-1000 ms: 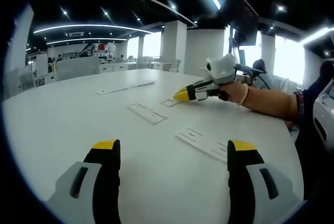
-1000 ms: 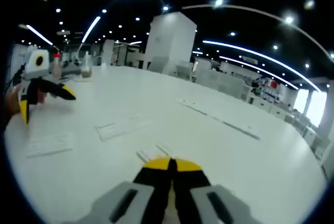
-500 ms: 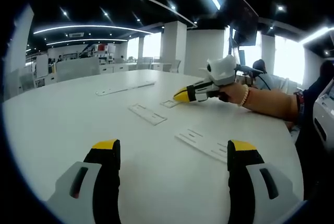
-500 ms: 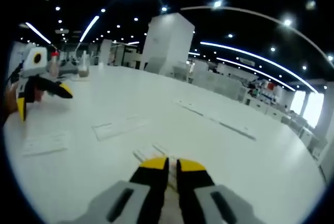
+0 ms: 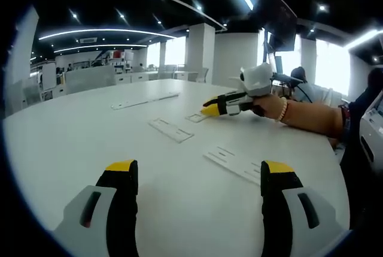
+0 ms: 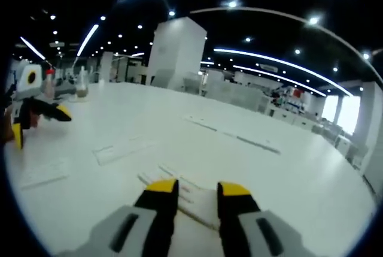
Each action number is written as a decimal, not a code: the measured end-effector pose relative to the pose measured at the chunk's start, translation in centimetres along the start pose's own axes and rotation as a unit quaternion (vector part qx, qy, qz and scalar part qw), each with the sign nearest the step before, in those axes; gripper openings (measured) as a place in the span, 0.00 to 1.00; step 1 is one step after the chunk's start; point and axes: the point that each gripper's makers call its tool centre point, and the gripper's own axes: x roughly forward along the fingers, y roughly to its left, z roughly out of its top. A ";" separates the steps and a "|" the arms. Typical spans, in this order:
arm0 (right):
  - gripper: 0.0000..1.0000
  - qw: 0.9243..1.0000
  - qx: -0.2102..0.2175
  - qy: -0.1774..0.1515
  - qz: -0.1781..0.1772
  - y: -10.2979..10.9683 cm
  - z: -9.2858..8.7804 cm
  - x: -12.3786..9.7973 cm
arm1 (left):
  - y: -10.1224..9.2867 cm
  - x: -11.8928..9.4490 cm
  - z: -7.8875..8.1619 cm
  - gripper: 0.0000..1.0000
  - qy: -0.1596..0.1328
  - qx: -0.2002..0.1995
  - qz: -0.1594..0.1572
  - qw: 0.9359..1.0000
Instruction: Locate the socket holder cover, grip the socket holder cover, clip it into the socket holder slot.
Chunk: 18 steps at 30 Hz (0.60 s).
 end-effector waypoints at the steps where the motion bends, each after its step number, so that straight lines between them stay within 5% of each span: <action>1: 0.33 1.000 0.003 0.000 -0.003 -0.1 0.0 0.0 | 0.0 0.0 0.0 0.83 0.000 0.000 0.000 1.000; 18: 0.56 0.997 0.056 0.003 -0.043 -2.2 -0.5 -0.1 | 0.1 -0.1 0.2 0.83 -0.002 0.002 0.000 1.000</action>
